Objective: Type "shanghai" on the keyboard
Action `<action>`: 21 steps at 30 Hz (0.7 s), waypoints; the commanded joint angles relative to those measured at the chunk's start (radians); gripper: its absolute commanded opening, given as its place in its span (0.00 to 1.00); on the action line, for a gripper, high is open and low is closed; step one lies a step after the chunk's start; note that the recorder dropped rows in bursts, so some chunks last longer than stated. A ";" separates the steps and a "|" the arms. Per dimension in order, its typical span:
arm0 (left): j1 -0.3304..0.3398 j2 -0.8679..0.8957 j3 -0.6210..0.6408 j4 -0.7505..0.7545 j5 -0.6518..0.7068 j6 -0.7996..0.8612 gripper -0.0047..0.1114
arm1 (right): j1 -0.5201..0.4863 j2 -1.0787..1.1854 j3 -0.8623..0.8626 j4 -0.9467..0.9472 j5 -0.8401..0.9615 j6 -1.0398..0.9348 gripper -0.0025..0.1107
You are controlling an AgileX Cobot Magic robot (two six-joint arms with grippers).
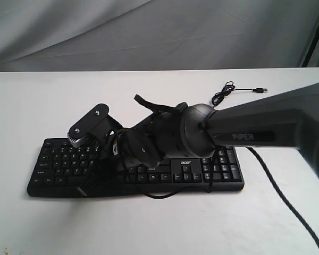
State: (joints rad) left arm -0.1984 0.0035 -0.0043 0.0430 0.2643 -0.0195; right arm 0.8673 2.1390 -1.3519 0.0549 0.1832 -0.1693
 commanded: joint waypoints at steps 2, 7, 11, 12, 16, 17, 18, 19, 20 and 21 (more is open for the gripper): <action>-0.004 -0.003 0.004 0.001 -0.005 -0.003 0.04 | 0.001 0.017 0.006 0.013 -0.021 -0.005 0.02; -0.004 -0.003 0.004 0.001 -0.005 -0.003 0.04 | 0.001 0.017 0.006 0.013 -0.021 -0.005 0.02; -0.004 -0.003 0.004 0.001 -0.005 -0.003 0.04 | 0.001 0.033 0.006 0.013 -0.021 -0.005 0.02; -0.004 -0.003 0.004 0.001 -0.005 -0.003 0.04 | 0.001 0.040 0.006 0.015 -0.021 -0.007 0.02; -0.004 -0.003 0.004 0.001 -0.005 -0.003 0.04 | 0.001 0.050 0.006 0.017 -0.023 -0.017 0.02; -0.004 -0.003 0.004 0.001 -0.005 -0.003 0.04 | 0.001 0.050 0.006 0.017 -0.023 -0.018 0.02; -0.004 -0.003 0.004 0.001 -0.005 -0.003 0.04 | 0.001 0.044 0.003 0.017 -0.021 -0.018 0.02; -0.004 -0.003 0.004 0.001 -0.005 -0.003 0.04 | 0.001 0.041 0.001 0.017 -0.006 -0.018 0.02; -0.004 -0.003 0.004 0.001 -0.005 -0.003 0.04 | 0.001 0.030 -0.005 0.017 -0.001 -0.018 0.02; -0.004 -0.003 0.004 0.001 -0.005 -0.003 0.04 | 0.001 0.023 -0.012 0.015 0.013 -0.023 0.02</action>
State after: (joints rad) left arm -0.1984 0.0035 -0.0043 0.0430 0.2643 -0.0195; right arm 0.8673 2.1776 -1.3480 0.0681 0.1569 -0.1765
